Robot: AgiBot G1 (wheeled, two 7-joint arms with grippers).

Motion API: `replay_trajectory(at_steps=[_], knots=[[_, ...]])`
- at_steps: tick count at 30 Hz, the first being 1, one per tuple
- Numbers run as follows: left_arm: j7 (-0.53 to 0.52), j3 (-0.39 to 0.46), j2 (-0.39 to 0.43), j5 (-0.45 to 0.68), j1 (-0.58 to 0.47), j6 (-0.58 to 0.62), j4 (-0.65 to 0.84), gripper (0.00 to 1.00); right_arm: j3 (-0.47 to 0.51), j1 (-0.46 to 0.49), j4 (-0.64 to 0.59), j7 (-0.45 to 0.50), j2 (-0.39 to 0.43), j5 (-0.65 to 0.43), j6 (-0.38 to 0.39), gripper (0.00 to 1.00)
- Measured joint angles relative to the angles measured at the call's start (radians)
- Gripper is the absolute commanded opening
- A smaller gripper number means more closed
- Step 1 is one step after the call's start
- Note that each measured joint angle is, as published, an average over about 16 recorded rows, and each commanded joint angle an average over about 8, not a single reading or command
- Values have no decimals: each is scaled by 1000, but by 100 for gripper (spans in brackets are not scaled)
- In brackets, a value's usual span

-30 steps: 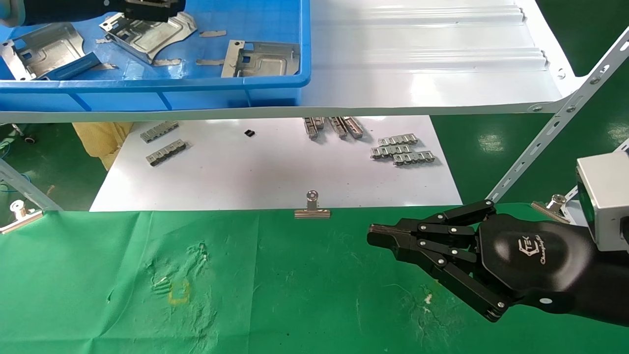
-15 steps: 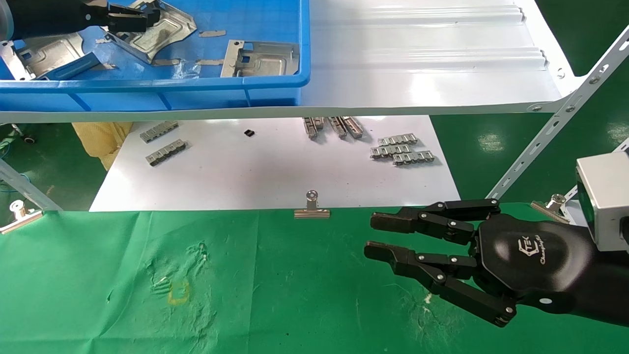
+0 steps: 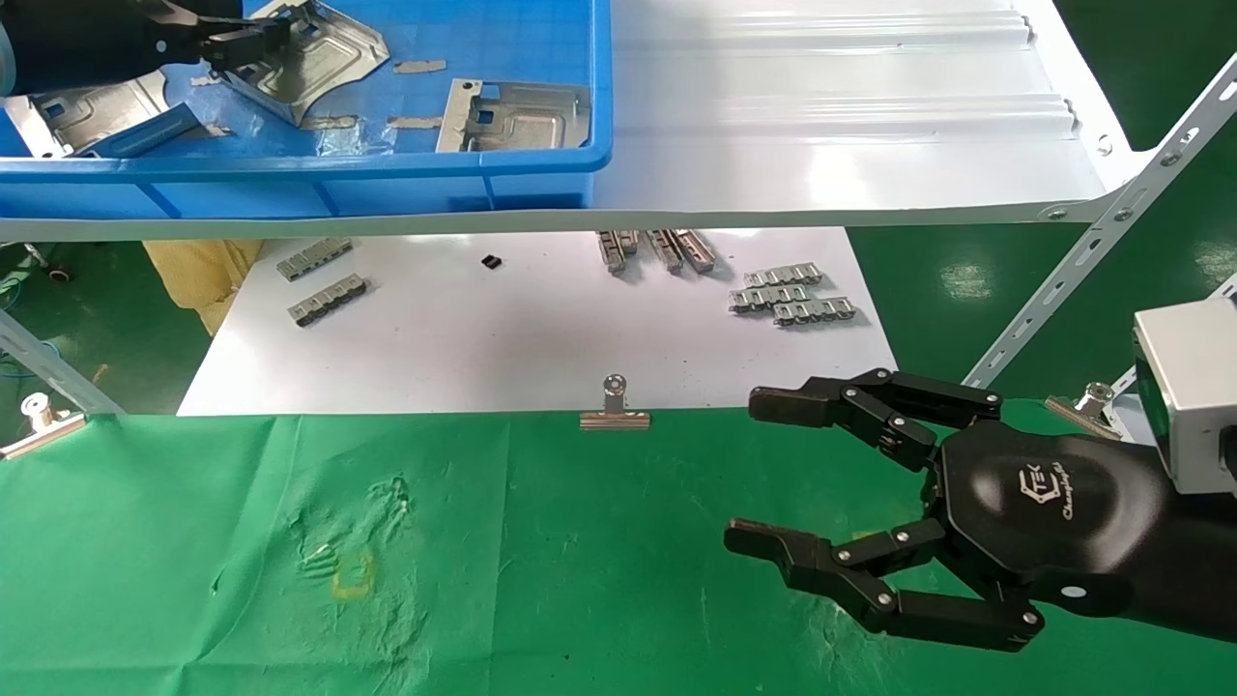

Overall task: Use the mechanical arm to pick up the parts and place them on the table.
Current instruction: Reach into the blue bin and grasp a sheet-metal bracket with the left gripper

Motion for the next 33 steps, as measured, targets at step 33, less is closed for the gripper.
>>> replay_trajectory(at_steps=[33], knots=[[238,-69,-159,-185,37,738,-218,0,0,0,0,0,0,0,0,100]])
